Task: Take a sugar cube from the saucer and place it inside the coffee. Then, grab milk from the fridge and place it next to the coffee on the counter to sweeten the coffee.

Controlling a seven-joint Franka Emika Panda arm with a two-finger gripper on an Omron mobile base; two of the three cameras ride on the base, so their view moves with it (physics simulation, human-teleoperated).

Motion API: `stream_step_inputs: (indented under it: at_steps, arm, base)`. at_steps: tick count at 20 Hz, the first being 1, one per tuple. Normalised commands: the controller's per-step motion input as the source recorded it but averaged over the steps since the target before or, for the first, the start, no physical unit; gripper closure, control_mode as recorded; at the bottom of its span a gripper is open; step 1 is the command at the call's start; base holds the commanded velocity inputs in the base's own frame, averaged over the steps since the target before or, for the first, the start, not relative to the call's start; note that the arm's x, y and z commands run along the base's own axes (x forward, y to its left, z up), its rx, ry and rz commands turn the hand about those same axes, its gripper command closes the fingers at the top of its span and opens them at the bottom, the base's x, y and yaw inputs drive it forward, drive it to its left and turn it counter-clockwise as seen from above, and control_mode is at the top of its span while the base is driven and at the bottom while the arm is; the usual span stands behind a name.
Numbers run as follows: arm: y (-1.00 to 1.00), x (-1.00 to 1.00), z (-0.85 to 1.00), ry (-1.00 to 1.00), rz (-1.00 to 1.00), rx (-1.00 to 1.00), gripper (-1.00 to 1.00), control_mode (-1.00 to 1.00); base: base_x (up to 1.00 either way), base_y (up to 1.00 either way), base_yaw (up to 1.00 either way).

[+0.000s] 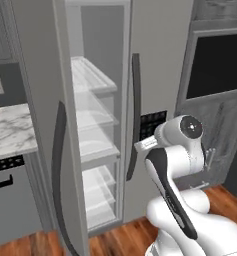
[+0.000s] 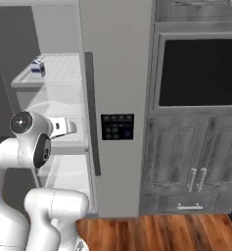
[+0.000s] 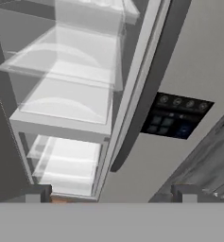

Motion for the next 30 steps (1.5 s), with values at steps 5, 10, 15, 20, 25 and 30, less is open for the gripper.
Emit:
stream_step_inputs:
  at_steps: [5,10,15,20,25,30]
  arm:
    - [0.0,0.0,0.0,0.0,0.0,0.0,-1.0,1.0]
    - [0.0,0.0,0.0,0.0,0.0,0.0,-1.0,1.0]
    - [0.0,0.0,0.0,0.0,0.0,0.0,-1.0,1.0]
    - [0.0,0.0,0.0,0.0,0.0,0.0,-1.0,1.0]
    - [0.0,0.0,0.0,0.0,0.0,0.0,-1.0,1.0]
    - [0.0,0.0,0.0,0.0,0.0,0.0,-1.0,1.0]
  base:
    - [0.6,0.38,0.08]
    - [0.54,0.34,0.05]
    - [0.35,0.4,0.05]
    - [0.31,0.43,0.06]
    - [0.35,0.31,0.04]
    - [0.22,0.28,0.01]
